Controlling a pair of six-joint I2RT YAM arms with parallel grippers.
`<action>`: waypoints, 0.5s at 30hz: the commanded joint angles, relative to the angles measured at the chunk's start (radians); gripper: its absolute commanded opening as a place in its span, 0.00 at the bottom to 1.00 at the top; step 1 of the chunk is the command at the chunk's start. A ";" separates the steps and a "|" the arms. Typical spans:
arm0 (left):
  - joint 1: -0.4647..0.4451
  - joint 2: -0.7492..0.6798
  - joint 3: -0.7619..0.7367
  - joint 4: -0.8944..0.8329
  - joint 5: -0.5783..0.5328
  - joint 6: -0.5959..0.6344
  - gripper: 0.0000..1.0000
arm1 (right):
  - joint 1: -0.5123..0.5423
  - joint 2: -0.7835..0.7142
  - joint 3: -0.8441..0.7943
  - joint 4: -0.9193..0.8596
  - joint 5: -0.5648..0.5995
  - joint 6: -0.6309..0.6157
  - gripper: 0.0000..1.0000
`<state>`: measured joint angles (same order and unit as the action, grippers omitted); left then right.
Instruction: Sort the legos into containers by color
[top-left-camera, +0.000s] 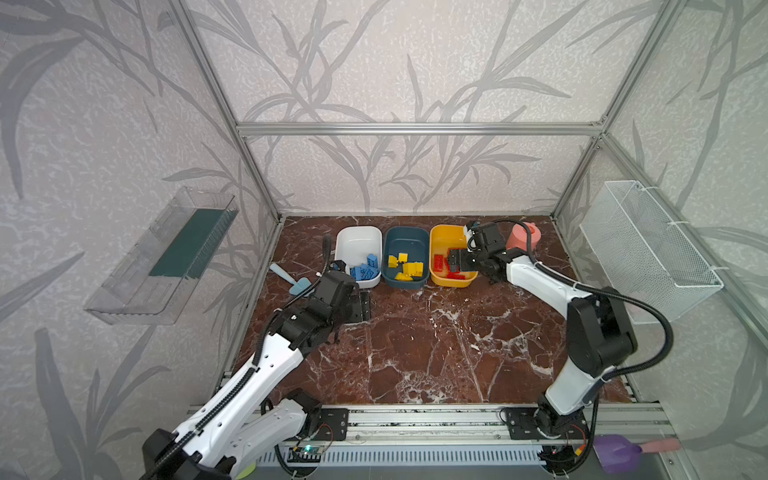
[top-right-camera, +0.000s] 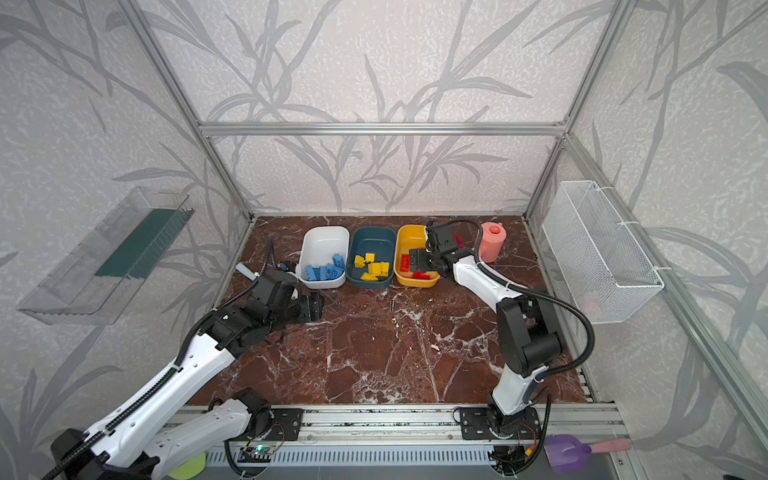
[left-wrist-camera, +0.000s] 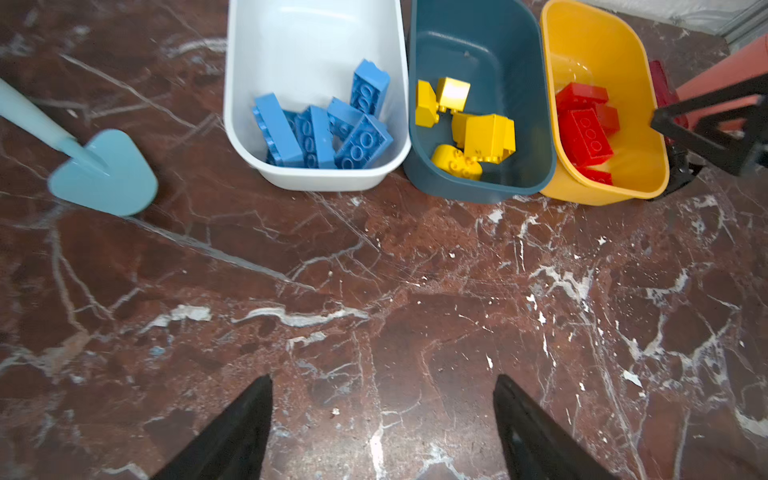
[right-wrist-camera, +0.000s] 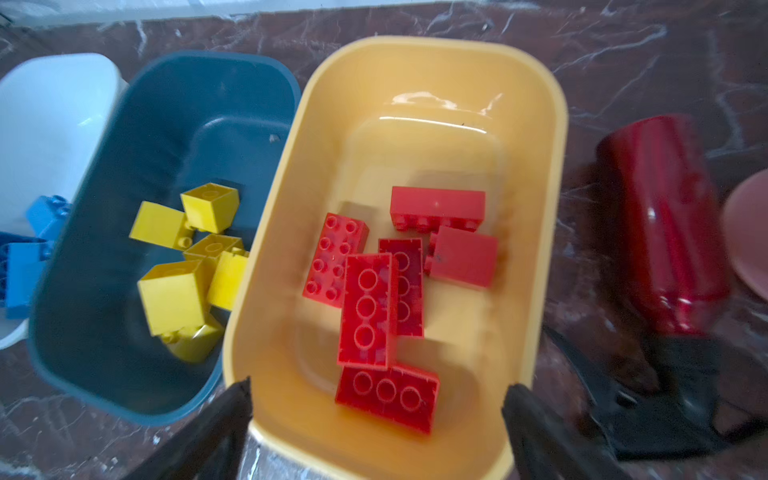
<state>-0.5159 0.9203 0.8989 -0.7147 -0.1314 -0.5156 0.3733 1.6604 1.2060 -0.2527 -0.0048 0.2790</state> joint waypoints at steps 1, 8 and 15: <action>0.003 -0.089 0.020 -0.070 -0.123 -0.003 0.91 | -0.017 -0.170 -0.087 0.035 0.097 -0.063 0.99; 0.004 -0.227 -0.055 -0.063 -0.325 -0.020 0.99 | -0.030 -0.463 -0.448 0.224 0.310 -0.190 0.99; 0.008 -0.207 -0.284 0.277 -0.519 0.119 0.99 | -0.033 -0.561 -0.748 0.546 0.458 -0.325 0.99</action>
<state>-0.5148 0.6865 0.6930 -0.6113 -0.4988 -0.4698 0.3435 1.1118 0.5060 0.0818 0.3576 0.0456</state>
